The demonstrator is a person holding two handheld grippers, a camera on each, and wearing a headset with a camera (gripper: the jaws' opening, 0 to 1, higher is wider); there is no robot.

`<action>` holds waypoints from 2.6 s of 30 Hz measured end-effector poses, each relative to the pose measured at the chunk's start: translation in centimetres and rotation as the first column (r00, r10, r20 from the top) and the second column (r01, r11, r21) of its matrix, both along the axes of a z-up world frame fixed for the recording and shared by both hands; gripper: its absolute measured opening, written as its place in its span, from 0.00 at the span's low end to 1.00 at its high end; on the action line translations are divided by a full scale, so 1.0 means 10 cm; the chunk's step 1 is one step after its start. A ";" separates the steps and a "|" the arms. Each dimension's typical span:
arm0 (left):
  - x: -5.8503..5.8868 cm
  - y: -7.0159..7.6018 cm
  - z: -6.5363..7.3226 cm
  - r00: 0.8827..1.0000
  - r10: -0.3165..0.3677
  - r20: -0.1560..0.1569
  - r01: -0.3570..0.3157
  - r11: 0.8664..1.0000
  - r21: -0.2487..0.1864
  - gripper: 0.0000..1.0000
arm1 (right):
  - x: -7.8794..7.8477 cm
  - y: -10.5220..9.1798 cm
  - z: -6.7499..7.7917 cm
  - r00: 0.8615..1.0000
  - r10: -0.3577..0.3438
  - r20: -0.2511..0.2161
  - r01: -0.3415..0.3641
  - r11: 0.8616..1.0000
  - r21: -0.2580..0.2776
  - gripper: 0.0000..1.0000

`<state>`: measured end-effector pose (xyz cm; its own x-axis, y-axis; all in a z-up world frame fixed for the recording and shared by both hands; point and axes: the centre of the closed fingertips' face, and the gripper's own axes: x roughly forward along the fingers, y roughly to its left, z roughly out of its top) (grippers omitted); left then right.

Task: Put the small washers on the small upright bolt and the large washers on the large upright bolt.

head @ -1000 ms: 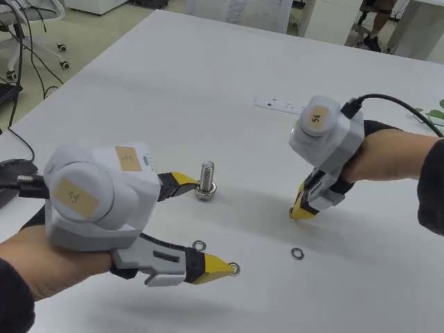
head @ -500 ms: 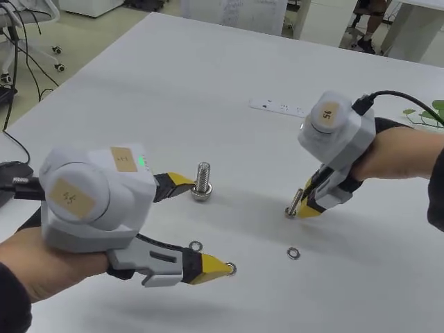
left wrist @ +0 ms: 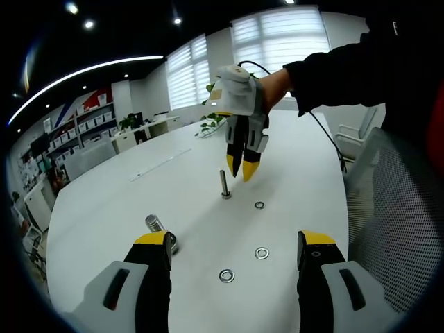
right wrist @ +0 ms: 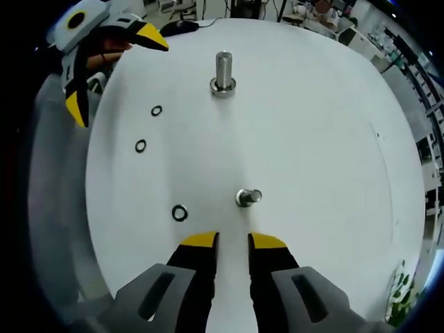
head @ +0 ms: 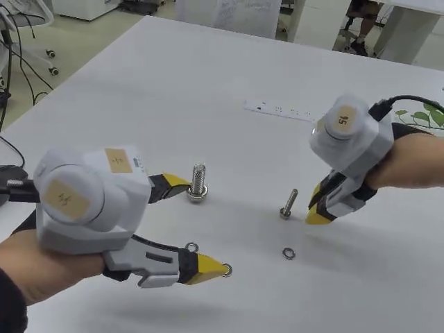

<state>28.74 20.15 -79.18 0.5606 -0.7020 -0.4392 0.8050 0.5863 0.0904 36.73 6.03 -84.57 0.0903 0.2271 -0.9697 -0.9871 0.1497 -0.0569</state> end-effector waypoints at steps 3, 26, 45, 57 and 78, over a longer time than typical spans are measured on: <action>0.00 -0.01 0.00 1.000 -0.002 0.001 0.002 1.000 -0.001 0.74 | -0.07 -0.01 -0.01 1.000 0.003 -0.005 -0.003 1.000 0.003 0.18; -0.02 -0.03 0.04 1.000 -0.007 0.009 0.007 1.000 0.007 0.73 | -0.41 0.12 -0.22 0.996 0.069 -0.050 -0.069 0.998 0.000 0.18; -0.04 0.01 0.05 1.000 0.000 0.015 -0.001 1.000 0.005 0.73 | -0.49 0.27 -0.34 0.994 0.097 -0.042 -0.098 0.995 -0.014 0.18; -0.08 -0.01 0.04 1.000 -0.003 0.014 0.003 1.000 0.005 0.73 | -0.51 0.28 -0.34 0.996 0.078 -0.043 -0.078 0.997 -0.017 0.16; -0.08 -0.02 0.04 1.000 0.001 0.013 -0.001 1.000 0.006 0.73 | -0.50 0.27 -0.33 0.997 0.070 -0.041 -0.071 0.997 -0.010 0.13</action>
